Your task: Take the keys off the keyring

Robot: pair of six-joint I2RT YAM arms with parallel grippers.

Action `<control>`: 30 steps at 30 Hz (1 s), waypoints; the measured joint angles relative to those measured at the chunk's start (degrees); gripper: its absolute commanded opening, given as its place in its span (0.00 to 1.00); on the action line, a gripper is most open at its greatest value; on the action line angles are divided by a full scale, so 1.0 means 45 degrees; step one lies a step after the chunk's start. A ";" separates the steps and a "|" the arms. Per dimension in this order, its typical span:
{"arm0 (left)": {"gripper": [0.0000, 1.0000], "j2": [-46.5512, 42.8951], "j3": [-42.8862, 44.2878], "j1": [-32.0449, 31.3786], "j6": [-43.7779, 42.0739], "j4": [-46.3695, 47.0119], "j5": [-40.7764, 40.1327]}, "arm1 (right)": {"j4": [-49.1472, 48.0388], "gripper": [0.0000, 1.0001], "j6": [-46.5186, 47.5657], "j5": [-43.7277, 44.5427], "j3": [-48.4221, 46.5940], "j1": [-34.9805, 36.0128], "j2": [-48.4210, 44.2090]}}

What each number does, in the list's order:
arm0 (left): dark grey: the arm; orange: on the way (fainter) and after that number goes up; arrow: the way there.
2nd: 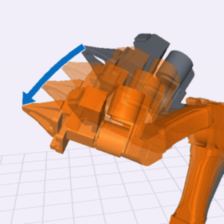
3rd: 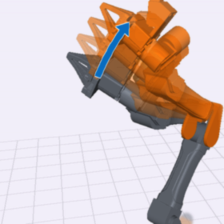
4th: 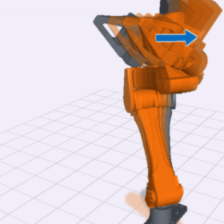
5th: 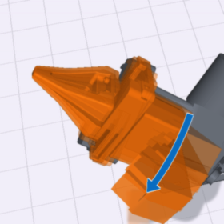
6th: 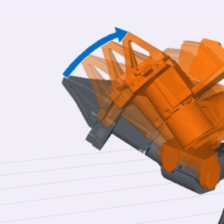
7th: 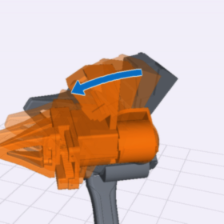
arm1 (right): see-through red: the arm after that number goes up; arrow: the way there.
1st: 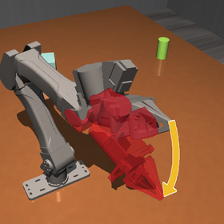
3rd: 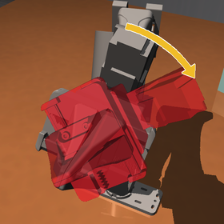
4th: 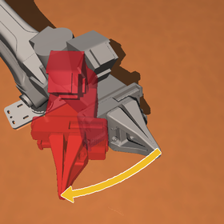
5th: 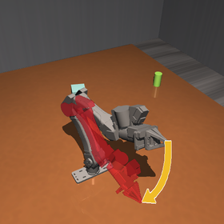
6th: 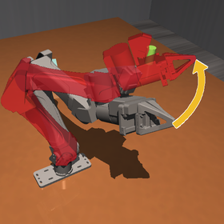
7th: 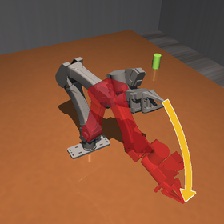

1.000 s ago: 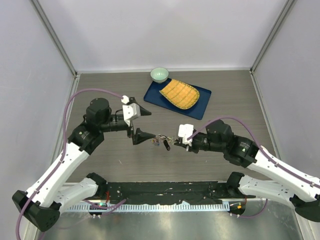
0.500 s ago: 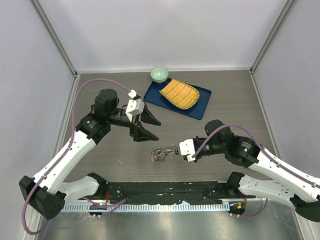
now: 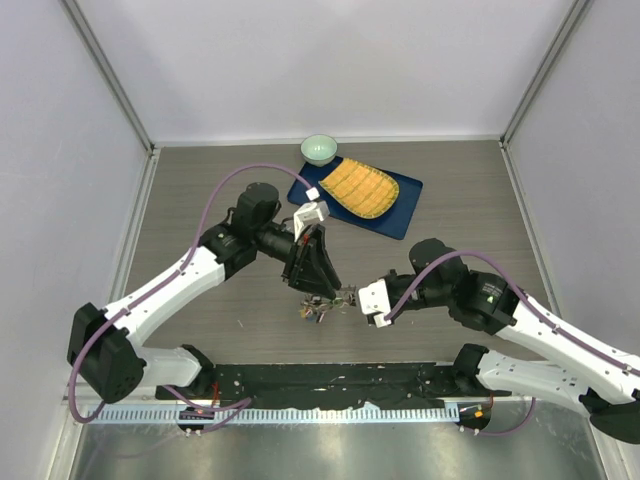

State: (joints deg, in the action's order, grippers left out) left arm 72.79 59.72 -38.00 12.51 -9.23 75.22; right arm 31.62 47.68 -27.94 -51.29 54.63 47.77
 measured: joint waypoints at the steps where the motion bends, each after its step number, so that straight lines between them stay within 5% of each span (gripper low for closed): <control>1: 0.41 0.0160 0.0000 -0.0010 0.0199 0.0005 0.0000 | -0.0024 0.01 0.0044 0.0039 0.0000 0.0000 0.0029; 15: 0.52 0.0330 0.0024 -0.0141 -0.0845 -0.2127 -0.0403 | -0.0277 0.01 0.0141 0.0452 0.0000 0.0000 0.0141; 30: 0.36 0.0330 0.0423 -0.0248 -0.1428 -0.2744 -0.0714 | -0.0636 0.01 -0.0010 0.0306 0.0019 0.0005 0.0223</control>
State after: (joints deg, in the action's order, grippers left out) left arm 74.28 61.63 -39.11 6.09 -21.58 72.01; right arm 28.75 47.64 -26.57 -51.20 54.65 48.77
